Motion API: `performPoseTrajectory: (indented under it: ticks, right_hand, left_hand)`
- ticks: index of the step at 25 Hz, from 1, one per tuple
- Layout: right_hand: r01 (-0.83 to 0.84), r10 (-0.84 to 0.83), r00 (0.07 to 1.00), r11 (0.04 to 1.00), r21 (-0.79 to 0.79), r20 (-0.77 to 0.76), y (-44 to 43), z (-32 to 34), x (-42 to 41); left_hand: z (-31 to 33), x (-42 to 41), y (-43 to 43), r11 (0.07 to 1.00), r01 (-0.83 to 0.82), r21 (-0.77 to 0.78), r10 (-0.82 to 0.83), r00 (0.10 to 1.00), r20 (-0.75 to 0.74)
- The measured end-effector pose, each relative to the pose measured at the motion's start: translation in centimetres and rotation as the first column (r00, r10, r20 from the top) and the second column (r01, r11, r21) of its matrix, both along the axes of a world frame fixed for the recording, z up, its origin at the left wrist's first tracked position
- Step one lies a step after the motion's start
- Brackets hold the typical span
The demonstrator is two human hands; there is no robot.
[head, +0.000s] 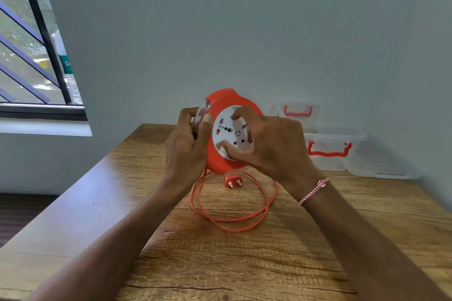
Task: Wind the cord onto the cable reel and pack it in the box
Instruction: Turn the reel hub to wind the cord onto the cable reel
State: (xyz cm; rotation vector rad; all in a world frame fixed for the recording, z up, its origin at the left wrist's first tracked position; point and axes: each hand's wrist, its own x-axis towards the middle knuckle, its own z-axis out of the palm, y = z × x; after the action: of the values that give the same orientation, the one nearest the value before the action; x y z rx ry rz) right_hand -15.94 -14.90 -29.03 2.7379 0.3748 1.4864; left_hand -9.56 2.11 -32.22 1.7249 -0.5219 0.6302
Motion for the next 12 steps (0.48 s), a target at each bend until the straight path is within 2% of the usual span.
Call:
performPoseTrajectory:
  ticks: [3,5,8,12]
  right_hand:
    - [0.001,0.008,0.999,0.961,0.275,-0.031,1.0,-0.4,0.3]
    - [0.016,-0.001,0.999,0.946,0.324,-0.048,1.2,-0.6,0.4]
    - [0.014,-0.006,0.999,0.965,0.261,-0.032,0.9,-0.4,0.4]
    - [-0.024,0.024,0.996,1.0,0.004,-0.083,-0.7,0.6,-0.1]
  left_hand:
    - [0.0,-0.2,-0.2,1.0,0.016,0.009,-0.016,1.0,0.01]
    - [-0.1,-0.1,-0.2,1.0,0.017,0.003,-0.017,1.0,0.004]
    - [-0.1,0.1,-0.1,1.0,0.022,-0.01,-0.022,1.0,-0.022]
    - [0.1,0.6,0.2,0.999,0.01,-0.043,-0.011,1.0,-0.027]
